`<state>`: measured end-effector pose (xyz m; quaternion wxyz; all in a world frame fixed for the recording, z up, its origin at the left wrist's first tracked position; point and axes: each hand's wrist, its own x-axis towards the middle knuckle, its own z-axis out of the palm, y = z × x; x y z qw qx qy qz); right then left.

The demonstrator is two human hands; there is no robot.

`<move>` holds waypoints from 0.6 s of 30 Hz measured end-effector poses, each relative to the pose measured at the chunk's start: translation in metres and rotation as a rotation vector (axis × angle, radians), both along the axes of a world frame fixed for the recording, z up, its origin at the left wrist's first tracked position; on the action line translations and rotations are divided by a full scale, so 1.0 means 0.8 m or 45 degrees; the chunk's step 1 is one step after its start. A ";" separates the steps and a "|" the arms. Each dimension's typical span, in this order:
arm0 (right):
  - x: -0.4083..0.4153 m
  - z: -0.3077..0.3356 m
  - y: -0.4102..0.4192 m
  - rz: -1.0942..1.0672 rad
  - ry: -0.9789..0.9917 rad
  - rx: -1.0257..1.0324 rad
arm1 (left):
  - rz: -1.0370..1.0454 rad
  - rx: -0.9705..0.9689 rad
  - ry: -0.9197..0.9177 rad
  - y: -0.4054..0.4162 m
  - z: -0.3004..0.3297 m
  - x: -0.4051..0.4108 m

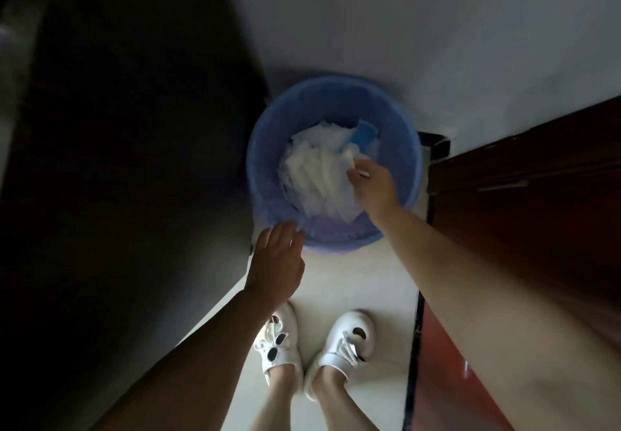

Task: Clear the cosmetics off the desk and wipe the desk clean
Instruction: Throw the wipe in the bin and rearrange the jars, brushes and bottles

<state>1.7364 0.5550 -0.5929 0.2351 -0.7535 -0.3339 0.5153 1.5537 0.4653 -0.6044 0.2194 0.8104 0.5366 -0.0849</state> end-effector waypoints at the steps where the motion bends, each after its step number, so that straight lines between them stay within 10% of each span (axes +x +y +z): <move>1: -0.001 0.001 -0.001 0.006 0.012 0.005 | -0.025 0.010 0.011 0.000 0.001 -0.003; 8: 0.029 0.101 0.005 0.010 -0.183 0.070 | 0.094 0.007 -0.133 0.026 0.093 0.003; 18: 0.011 0.419 -0.049 0.383 -0.394 0.315 | 0.270 0.197 -0.306 0.047 0.425 0.020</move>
